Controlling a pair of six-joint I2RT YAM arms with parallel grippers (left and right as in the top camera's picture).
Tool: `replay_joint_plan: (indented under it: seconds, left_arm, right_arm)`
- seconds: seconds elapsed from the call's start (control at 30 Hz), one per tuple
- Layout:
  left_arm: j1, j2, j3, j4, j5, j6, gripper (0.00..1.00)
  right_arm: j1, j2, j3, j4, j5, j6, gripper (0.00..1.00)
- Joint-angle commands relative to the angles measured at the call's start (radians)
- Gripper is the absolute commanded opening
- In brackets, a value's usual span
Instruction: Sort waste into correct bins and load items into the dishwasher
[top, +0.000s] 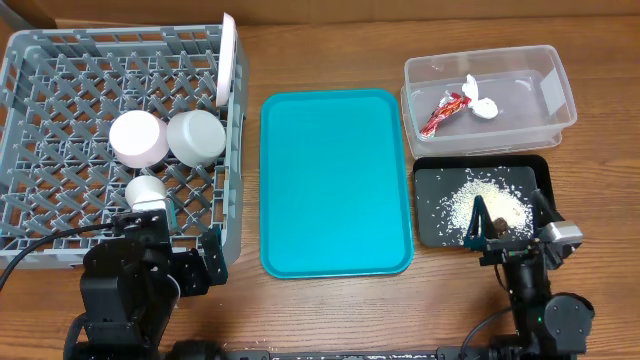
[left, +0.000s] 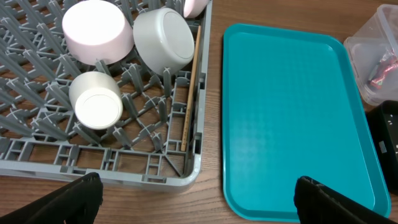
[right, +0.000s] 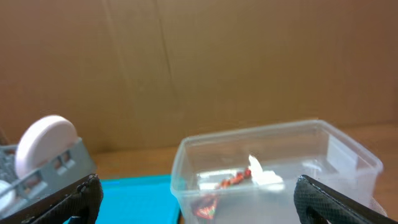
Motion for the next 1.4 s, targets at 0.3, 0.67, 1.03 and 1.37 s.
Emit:
replay_joint_plan:
  seconds: [0.3,0.67,1.03,1.37]
  left_arm:
    - [-0.006,-0.009,-0.005,0.0,-0.003,0.009,1.0]
    - [-0.006,-0.009,-0.005,0.0,-0.003,0.009,1.0]
    - [-0.006,-0.009,-0.005,0.0,-0.003,0.009,1.0]
    - [-0.008,-0.019,-0.02,-0.018,-0.006,0.017,1.0]
  right_arm:
    - [-0.006,-0.011,-0.101,-0.023,0.032,-0.049,1.0]
    - [-0.006,-0.011,-0.101,-0.023,0.031,-0.049,1.0]
    - [-0.006,-0.011,-0.101,-0.023,0.032,-0.049,0.99]
    - [-0.006,-0.011,-0.101,-0.023,0.032,-0.049,0.99]
